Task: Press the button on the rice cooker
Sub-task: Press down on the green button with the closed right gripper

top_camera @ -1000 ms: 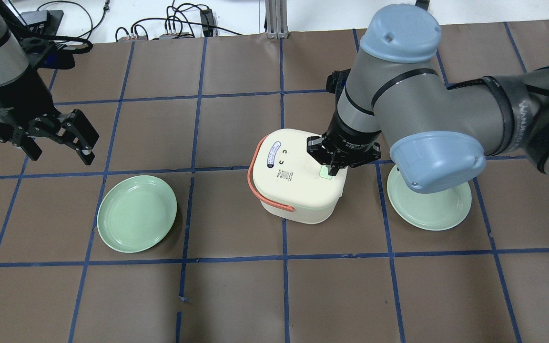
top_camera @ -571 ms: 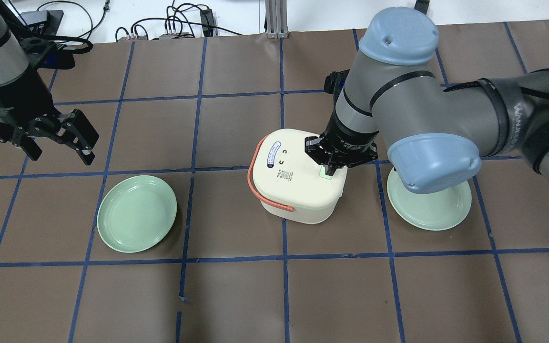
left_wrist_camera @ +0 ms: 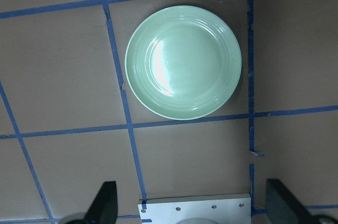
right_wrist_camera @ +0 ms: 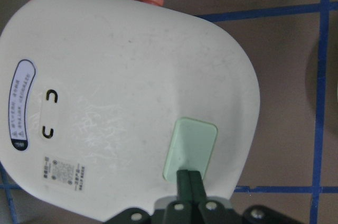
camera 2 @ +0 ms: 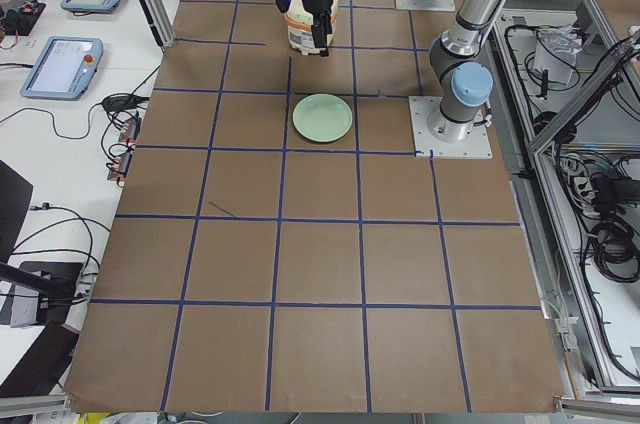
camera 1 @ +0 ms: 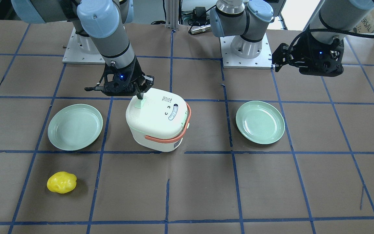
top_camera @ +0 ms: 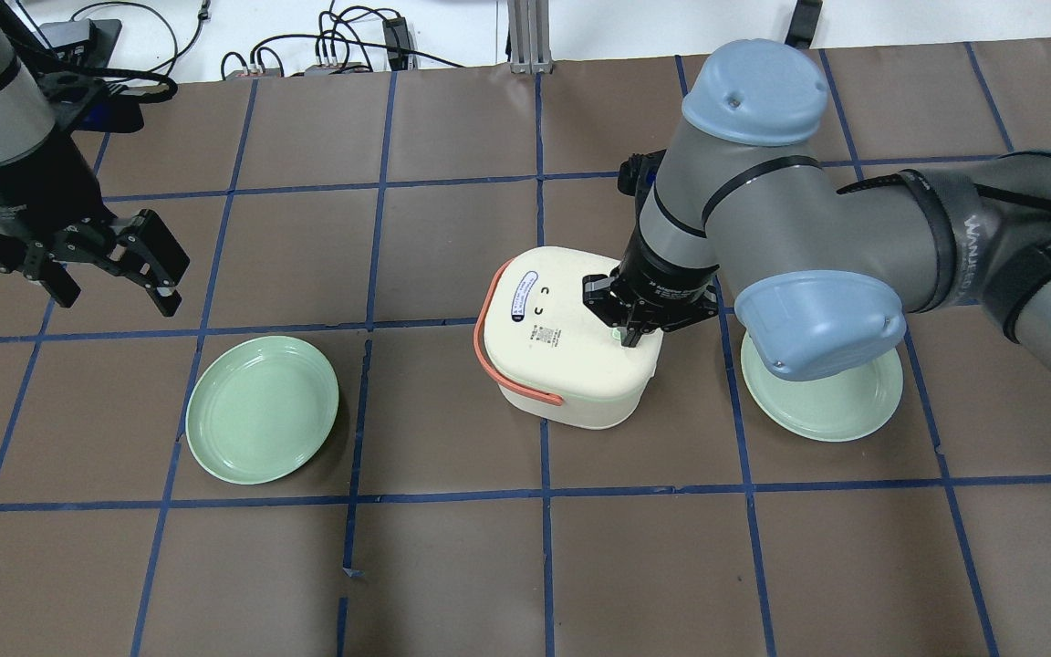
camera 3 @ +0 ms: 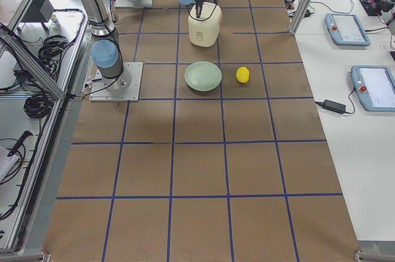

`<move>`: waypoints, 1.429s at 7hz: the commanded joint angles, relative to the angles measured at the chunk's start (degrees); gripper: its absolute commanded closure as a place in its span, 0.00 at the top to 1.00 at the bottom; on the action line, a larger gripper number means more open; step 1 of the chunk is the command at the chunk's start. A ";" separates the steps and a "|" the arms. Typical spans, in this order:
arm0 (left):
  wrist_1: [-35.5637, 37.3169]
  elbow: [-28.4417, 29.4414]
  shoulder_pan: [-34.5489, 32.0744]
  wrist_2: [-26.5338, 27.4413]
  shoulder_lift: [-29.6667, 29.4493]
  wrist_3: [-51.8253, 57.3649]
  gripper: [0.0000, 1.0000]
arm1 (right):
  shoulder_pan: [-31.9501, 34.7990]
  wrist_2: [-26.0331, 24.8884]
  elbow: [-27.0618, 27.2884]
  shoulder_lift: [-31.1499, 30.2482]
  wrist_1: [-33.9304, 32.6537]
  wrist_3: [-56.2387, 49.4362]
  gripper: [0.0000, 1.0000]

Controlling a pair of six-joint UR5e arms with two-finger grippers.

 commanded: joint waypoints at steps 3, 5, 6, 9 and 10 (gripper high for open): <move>0.00 0.00 0.00 0.00 0.00 0.00 1.00 | 0.00 0.00 0.19 0.46 -0.22 -0.20 0.09; 0.00 0.00 0.00 0.00 0.00 0.00 1.00 | 0.00 -0.26 -0.77 0.46 -0.04 0.58 0.15; 0.00 0.00 0.00 0.00 0.00 0.00 1.00 | -0.09 -0.96 -1.65 -0.15 0.48 0.85 0.27; 0.00 0.00 0.00 0.00 0.00 0.00 1.00 | -1.32 -5.07 -14.53 1.85 5.81 0.60 0.82; 0.00 0.00 0.00 0.00 0.00 0.00 1.00 | -2.01 -6.49 -18.06 3.78 7.59 -0.11 0.87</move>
